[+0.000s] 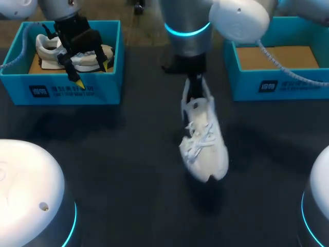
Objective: Take the shoe out of the shoebox, open the shoe tongue, remove and reinsert the insole, then place the shoe into the shoebox
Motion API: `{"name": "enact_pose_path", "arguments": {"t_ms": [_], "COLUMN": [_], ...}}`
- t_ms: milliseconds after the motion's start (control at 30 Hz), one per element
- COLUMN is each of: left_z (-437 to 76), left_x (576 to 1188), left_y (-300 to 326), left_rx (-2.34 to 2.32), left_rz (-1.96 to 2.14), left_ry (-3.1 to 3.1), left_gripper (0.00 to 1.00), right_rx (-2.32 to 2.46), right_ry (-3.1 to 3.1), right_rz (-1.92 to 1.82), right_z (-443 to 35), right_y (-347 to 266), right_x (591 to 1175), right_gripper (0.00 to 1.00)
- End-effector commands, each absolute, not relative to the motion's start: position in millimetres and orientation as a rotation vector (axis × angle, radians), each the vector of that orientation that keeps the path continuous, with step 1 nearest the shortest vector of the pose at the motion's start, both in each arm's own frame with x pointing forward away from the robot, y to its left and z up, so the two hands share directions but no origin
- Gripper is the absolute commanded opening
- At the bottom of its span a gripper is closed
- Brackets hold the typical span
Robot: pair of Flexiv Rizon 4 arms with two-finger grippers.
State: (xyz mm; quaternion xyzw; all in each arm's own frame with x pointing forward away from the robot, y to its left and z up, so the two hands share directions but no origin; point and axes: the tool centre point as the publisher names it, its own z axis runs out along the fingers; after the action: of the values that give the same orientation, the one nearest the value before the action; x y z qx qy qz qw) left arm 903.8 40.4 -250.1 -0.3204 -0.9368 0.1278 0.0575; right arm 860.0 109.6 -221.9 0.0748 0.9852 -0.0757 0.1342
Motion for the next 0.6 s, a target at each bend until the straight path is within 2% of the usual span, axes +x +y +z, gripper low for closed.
{"name": "enact_pose_path", "arguments": {"t_ms": [33,267,600], "left_z": [-250,-250,-250], "left_x": [904,904,904], "left_y": [41,41,41], "left_rx": [-0.973,-0.973,-0.973], "left_rz": [0.383,0.383,0.383], "left_ry": [-2.84,-2.84,-2.84], "left_gripper": [1.0,1.0,1.0], "right_rx": [0.195,0.14,0.14], "right_ry": [2.849,2.852,2.852], "right_rz": [-0.221,-0.217,-0.217], "right_z": [-160,-124,-124], "right_y": [50,-3,-3], "right_x": [867,909,909], "right_gripper": [0.0,0.0,0.0]}}
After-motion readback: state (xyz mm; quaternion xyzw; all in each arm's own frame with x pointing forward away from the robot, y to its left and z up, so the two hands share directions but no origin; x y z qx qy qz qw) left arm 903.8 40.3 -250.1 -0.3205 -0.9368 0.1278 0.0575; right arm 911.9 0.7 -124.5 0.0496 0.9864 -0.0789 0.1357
